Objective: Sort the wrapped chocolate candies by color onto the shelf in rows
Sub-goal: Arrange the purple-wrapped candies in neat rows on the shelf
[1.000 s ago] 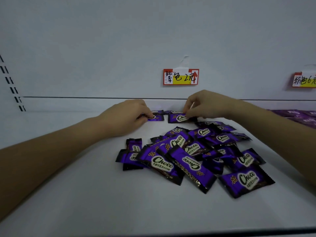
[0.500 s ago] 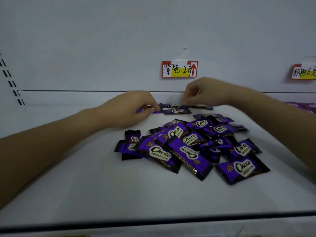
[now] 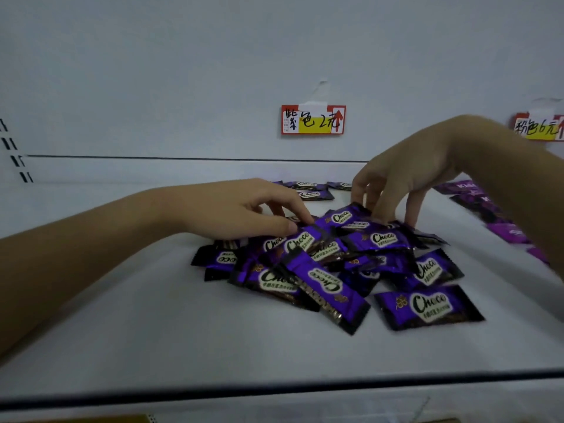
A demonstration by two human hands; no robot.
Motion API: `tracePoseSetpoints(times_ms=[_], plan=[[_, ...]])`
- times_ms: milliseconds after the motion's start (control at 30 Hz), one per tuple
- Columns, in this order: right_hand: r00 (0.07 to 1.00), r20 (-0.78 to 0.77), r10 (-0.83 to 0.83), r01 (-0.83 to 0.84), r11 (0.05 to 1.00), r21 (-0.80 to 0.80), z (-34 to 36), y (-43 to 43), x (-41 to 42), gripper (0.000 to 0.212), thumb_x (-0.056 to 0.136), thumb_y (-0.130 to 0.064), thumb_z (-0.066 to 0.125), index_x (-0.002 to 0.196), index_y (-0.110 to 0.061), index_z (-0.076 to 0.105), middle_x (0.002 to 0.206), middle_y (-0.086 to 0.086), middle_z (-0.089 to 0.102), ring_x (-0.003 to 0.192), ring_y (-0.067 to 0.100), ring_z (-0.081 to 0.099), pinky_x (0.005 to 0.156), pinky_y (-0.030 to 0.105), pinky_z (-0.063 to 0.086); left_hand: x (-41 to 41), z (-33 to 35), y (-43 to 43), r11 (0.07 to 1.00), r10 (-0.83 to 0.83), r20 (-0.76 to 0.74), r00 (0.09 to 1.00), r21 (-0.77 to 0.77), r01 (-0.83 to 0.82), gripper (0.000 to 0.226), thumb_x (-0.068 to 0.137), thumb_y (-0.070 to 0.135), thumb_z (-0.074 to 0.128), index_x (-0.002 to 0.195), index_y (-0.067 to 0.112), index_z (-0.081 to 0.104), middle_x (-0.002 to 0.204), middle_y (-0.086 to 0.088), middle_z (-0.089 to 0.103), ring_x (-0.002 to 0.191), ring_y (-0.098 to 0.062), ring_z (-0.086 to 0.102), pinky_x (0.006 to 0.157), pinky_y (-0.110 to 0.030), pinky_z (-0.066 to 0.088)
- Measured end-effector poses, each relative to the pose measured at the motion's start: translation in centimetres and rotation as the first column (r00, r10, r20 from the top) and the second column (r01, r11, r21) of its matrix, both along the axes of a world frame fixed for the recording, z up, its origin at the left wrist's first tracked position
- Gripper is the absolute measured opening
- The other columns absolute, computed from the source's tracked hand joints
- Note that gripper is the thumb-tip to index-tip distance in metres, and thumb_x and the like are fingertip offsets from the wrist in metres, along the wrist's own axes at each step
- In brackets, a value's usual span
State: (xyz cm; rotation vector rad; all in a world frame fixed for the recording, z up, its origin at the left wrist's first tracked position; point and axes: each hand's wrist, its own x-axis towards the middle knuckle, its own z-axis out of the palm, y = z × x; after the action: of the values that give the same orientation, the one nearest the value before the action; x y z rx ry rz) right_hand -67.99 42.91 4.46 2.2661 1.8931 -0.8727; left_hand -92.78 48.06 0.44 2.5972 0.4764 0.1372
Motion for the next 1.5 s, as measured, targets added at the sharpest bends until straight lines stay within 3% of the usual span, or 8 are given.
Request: tracePoseSetpoints(times_ms=[133, 333, 667, 833, 967, 1100, 1300, 1500], plan=[[0.997, -0.043, 0.065, -0.067, 0.997, -0.049, 0.6, -0.4, -1.2, 0.043, 0.081, -0.014, 0.072, 0.115, 0.007, 0.056, 0.093, 0.01, 0.068, 0.087, 0.018, 0.066, 0.08, 0.036, 0.058, 0.4, -0.1, -0.5, 0.994, 0.104, 0.132, 0.986, -0.001, -0.105, 0.032, 0.077, 0.06, 0.056, 0.093, 0.034, 0.067, 0.11, 0.017, 0.065, 0.105, 0.0, 0.058, 0.093, -0.033, 0.048], [0.989, -0.046, 0.143, -0.144, 0.989, -0.017, 0.5, -0.2, -2.2, 0.034, 0.081, -0.019, 0.071, 0.103, 0.006, 0.062, 0.095, 0.015, 0.071, 0.077, 0.014, 0.065, 0.07, 0.028, 0.058, 2.1, -0.3, -2.0, 0.97, 0.232, 0.137, 0.963, 0.043, -0.24, 0.046, 0.063, 0.063, 0.059, 0.097, 0.034, 0.065, 0.1, 0.02, 0.062, 0.092, 0.006, 0.056, 0.088, -0.026, 0.049], [0.892, -0.452, -0.006, 0.102, 0.976, 0.19, 0.6, 0.4, 0.5, 0.019, 0.089, -0.002, 0.055, 0.104, -0.002, 0.068, 0.097, 0.01, 0.073, 0.09, 0.016, 0.068, 0.088, 0.031, 0.055, 0.9, 0.1, -0.7, 0.856, 0.372, 0.247, 0.895, -0.464, -0.228, 0.016, 0.077, 0.013, 0.073, 0.087, 0.012, 0.06, 0.074, -0.002, 0.071, 0.064, -0.007, 0.062, 0.06, -0.016, 0.047], [0.842, -0.536, -0.055, 0.225, 0.94, 0.257, 0.4, 1.0, 1.2, 0.019, 0.088, 0.0, 0.055, 0.098, -0.009, 0.068, 0.089, 0.011, 0.072, 0.081, 0.02, 0.066, 0.078, 0.027, 0.057, 0.4, 0.3, -0.4, 0.84, 0.385, 0.225, 0.895, -0.488, -0.239, 0.017, 0.081, 0.013, 0.069, 0.096, 0.012, 0.062, 0.087, -0.009, 0.073, 0.074, -0.015, 0.064, 0.072, -0.027, 0.05], [0.796, -0.581, -0.172, 0.338, 0.922, 0.19, 0.3, 1.1, 2.3, 0.01, 0.089, -0.001, 0.055, 0.094, -0.006, 0.061, 0.094, 0.015, 0.071, 0.082, 0.026, 0.072, 0.072, 0.031, 0.06, 0.3, 0.0, 0.9, 0.859, 0.454, 0.282, 0.845, -0.39, -0.331, 0.012, 0.088, 0.019, 0.064, 0.099, 0.018, 0.067, 0.087, 0.0, 0.074, 0.08, -0.01, 0.064, 0.079, -0.028, 0.052], [0.915, -0.299, -0.271, 0.332, 0.927, 0.176, -0.6, 1.1, 4.1, 0.008, 0.087, -0.007, 0.06, 0.093, -0.005, 0.066, 0.094, 0.013, 0.069, 0.078, 0.021, 0.067, 0.071, 0.029, 0.054, -0.6, -0.6, 3.0, 0.871, 0.48, 0.244, 0.843, -0.244, -0.426, 0.006, 0.087, 0.018, 0.066, 0.093, 0.019, 0.067, 0.077, 0.0, 0.073, 0.07, -0.01, 0.062, 0.073, -0.029, 0.05], [0.977, -0.016, -0.212, 0.208, 0.942, 0.264, -0.9, 1.7, 4.0, 0.009, 0.083, -0.02, 0.069, 0.089, -0.014, 0.071, 0.093, 0.004, 0.069, 0.081, 0.015, 0.065, 0.068, 0.025, 0.052, -0.9, -1.1, 4.6, 0.872, 0.406, 0.171, 0.898, 0.222, -0.437, 0.01, 0.09, 0.024, 0.062, 0.098, 0.025, 0.067, 0.099, 0.008, 0.068, 0.086, -0.009, 0.063, 0.071, -0.012, 0.043], [0.992, 0.082, -0.101, 0.077, 0.965, 0.25, -1.2, 2.0, 2.5, 0.015, 0.082, -0.022, 0.071, 0.097, -0.02, 0.07, 0.094, -0.001, 0.067, 0.084, 0.013, 0.061, 0.068, 0.022, 0.049, -1.2, -1.4, 4.8, 0.879, 0.309, 0.14, 0.941, 0.336, -0.339, 0.012, 0.088, 0.036, 0.062, 0.098, 0.032, 0.066, 0.099, 0.014, 0.06, 0.09, -0.002, 0.055, 0.064, -0.009, 0.035]])
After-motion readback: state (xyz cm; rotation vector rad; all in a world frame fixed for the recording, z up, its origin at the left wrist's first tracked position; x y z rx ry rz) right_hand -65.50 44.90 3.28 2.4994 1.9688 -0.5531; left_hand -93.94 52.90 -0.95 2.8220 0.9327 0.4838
